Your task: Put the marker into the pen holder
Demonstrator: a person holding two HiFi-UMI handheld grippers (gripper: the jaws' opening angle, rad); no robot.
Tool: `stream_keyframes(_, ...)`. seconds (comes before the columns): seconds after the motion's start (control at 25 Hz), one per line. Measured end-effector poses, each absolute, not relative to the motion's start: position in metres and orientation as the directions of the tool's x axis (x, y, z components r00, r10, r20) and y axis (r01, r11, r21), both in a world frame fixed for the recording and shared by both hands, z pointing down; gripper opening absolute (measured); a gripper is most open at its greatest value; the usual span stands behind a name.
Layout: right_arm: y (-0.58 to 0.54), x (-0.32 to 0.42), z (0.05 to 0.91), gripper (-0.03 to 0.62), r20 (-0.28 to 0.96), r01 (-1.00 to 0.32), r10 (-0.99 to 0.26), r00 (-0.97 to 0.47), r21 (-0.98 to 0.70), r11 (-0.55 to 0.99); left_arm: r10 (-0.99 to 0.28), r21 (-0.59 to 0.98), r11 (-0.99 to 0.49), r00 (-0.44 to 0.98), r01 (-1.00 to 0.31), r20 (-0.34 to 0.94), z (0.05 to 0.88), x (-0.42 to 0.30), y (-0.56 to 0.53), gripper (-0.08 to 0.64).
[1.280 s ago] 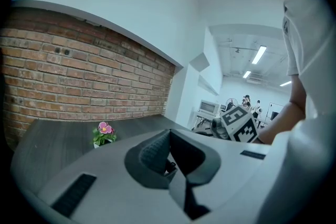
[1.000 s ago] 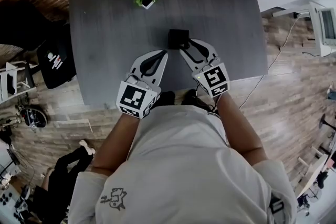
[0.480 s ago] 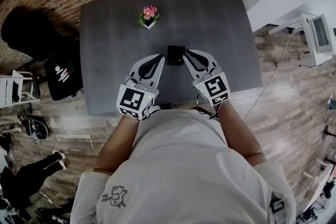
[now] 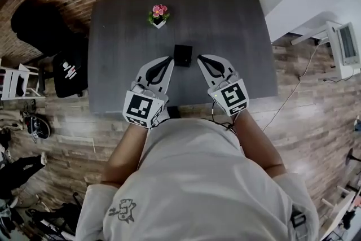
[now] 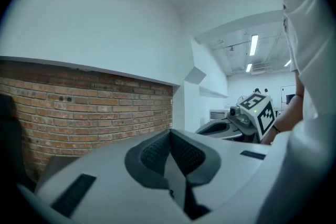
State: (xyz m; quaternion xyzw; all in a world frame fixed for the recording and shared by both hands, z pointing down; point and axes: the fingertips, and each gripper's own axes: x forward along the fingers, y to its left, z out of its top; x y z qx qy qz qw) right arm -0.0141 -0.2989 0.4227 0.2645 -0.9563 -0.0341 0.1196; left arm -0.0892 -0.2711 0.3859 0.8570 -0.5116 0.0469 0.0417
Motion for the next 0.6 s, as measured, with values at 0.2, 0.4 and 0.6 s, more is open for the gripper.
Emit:
stream_keyframes(0.2, -0.274, 0.024, 0.415, 0.005, 0.184, -0.465, -0.48, -0.858, 0.119, 0.877, -0.906, 0.025, -0.406, 0.405, -0.914, 0.123, 0.384, -0.062, -0.239, 0.011)
stream_keyframes(0.4, -0.242, 0.062, 0.412, 0.005, 0.171, -0.419, -0.434, -0.885, 0.116, 0.9, -0.937, 0.036, -0.325, 0.327, -0.945, 0.12, 0.386, -0.033, -0.199, 0.011)
stream_keyframes(0.6, -0.212, 0.085, 0.413, 0.005, 0.162, -0.389, -0.401, -0.902, 0.101, 0.916, -0.951, 0.046, -0.274, 0.277, -0.961, 0.133, 0.39, -0.014, -0.161, 0.011)
